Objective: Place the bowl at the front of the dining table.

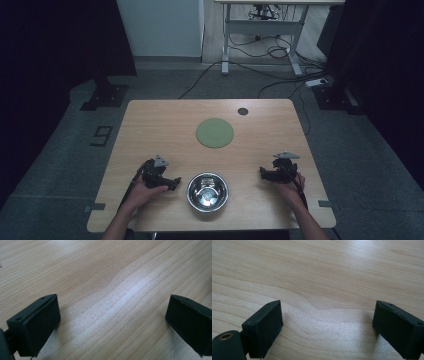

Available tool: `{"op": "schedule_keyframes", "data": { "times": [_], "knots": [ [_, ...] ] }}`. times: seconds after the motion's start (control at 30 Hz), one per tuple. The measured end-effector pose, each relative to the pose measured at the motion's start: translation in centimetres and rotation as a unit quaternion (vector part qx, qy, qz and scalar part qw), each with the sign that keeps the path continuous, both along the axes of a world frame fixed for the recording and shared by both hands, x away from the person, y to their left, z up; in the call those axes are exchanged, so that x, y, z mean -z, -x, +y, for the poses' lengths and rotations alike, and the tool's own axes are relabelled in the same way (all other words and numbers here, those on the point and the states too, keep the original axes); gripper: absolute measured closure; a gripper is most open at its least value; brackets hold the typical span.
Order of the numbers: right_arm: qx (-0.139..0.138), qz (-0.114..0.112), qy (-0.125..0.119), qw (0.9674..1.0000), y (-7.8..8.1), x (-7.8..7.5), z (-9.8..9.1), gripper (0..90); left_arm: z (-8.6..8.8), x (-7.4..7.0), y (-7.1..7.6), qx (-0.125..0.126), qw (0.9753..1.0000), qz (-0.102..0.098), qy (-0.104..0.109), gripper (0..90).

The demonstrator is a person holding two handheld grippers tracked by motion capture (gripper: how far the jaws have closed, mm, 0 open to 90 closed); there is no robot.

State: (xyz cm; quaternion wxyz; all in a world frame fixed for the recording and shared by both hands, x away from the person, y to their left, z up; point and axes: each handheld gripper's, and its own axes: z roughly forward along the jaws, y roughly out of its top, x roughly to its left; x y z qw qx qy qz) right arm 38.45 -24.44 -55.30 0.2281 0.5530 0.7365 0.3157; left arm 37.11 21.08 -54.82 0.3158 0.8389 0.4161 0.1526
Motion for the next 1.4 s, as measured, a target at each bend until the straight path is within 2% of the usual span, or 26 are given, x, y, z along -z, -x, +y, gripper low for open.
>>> {"op": "schedule_keyframes", "data": {
  "times": [0.33, 0.77, 0.9, 1.03, 1.4],
  "knots": [
    [0.005, 0.015, 0.004, 0.9999, 0.0, -0.3, 0.2, 11.2, 0.0, 0.0, 0.0, -0.001, 1.0000, 0.000, 0.000, 0.0],
    [0.004, 0.020, 0.002, 0.9998, 0.0, -0.5, 0.0, 13.7, -0.2, 0.0, -0.1, 0.000, 1.0000, 0.000, 0.000, 0.0],
    [0.001, 0.026, -0.007, 0.9996, -0.1, -0.8, 0.1, 13.9, -0.2, 0.0, -0.1, 0.001, 1.0000, 0.000, 0.000, 0.0],
    [-0.004, 0.021, -0.010, 0.9997, -0.2, -1.3, 0.4, 13.9, -0.2, 0.0, 0.1, 0.001, 1.0000, 0.000, 0.000, 0.0],
    [-0.007, 0.001, -0.047, 0.9989, 0.3, -2.8, -0.1, 15.0, -0.2, 0.0, 0.1, 0.003, 1.0000, 0.000, 0.000, 0.0]
  ]
}}
